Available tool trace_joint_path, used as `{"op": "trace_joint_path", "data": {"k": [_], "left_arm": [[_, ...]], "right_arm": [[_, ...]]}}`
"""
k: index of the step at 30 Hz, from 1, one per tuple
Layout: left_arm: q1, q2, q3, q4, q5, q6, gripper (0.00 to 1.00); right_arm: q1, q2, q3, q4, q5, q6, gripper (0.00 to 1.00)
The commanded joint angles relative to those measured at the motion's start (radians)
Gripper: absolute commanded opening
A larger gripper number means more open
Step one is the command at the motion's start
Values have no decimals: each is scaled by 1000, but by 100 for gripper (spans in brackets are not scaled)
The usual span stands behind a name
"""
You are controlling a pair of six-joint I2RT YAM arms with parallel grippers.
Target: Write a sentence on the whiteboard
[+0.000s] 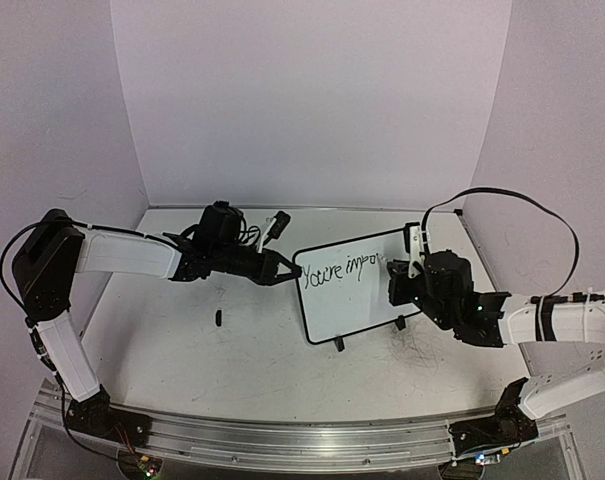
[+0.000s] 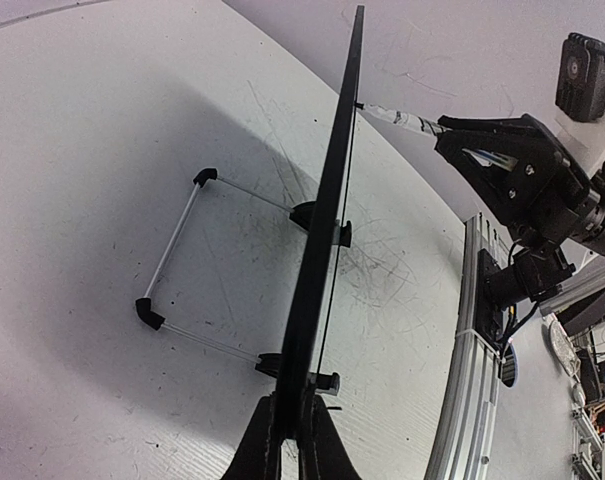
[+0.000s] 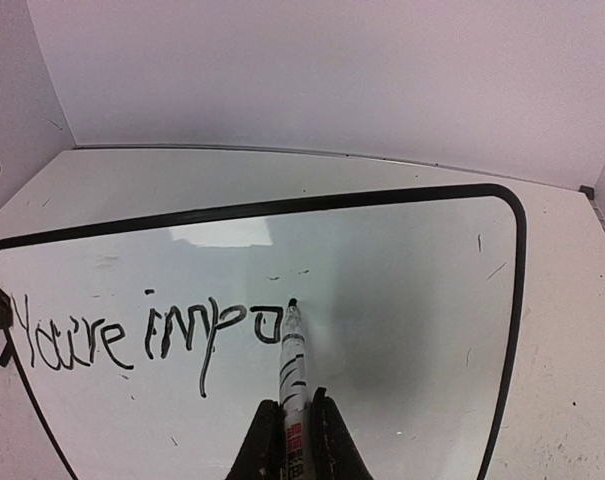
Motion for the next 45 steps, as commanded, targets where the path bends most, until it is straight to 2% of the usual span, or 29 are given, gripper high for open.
{"op": "trace_joint_path", "data": {"k": [1, 22, 45], "left_arm": [[6, -22, 2, -42, -61, 35, 0], [6, -19, 3, -42, -56, 32, 0], [6, -21, -1, -42, -53, 32, 0]], "right_arm": [[0, 7, 31, -24, 20, 22, 0], [3, -39, -40, -68, -32, 101, 0], [3, 10, 30, 21, 52, 36, 0]]}}
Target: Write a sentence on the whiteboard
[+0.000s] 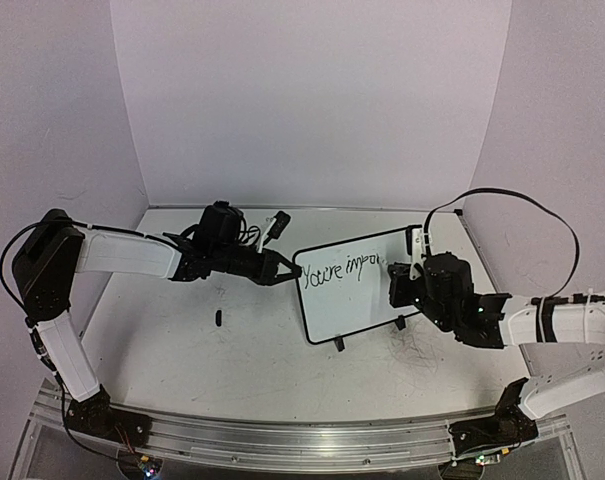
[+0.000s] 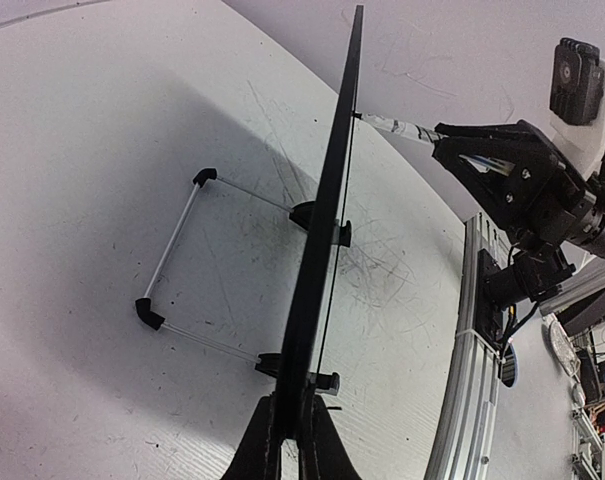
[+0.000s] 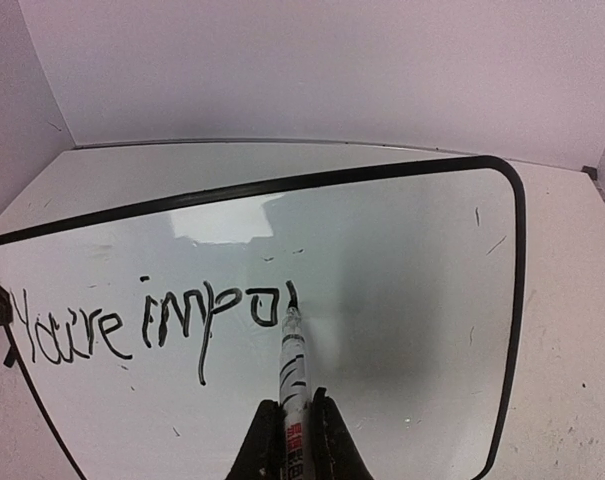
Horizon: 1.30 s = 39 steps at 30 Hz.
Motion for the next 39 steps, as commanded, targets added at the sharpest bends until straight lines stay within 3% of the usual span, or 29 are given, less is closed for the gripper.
{"op": "trace_joint_path", "data": {"k": [1, 14, 39], "left_arm": [[5, -22, -1, -42, -53, 32, 0], [5, -20, -1, -41, -52, 32, 0], [4, -18, 1, -42, -49, 31, 0]], "right_arm": [[1, 16, 42, 37, 56, -14, 0], [-3, -61, 13, 27, 29, -5, 0], [-36, 24, 66, 72, 31, -47, 0]]}}
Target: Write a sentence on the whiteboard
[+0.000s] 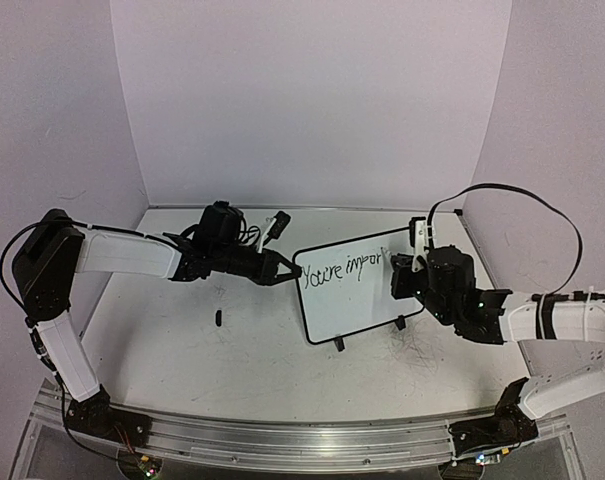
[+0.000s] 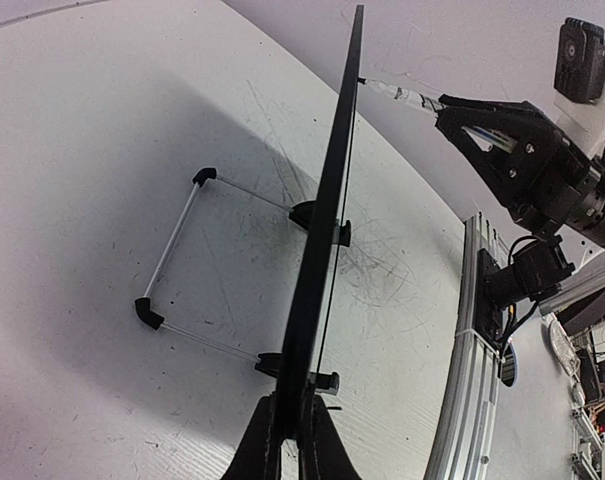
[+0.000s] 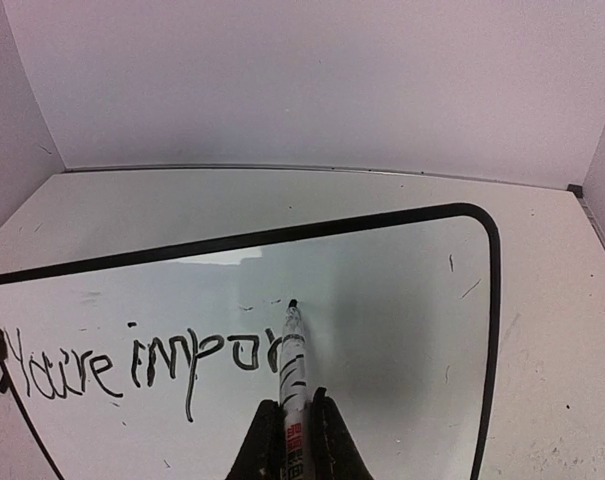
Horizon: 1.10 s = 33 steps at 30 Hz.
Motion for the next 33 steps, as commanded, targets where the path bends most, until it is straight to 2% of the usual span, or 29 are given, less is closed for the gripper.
{"op": "trace_joint_path", "data": {"k": [1, 25, 33], "left_arm": [[4, -17, 1, -41, -50, 31, 0], [4, -16, 2, -41, -50, 30, 0], [3, -18, 2, -41, -49, 30, 0]], "right_arm": [[-7, 24, 43, 42, 20, -15, 0], [-6, -31, -54, -42, -43, 72, 0], [-7, -43, -50, -64, 12, 71, 0]]}}
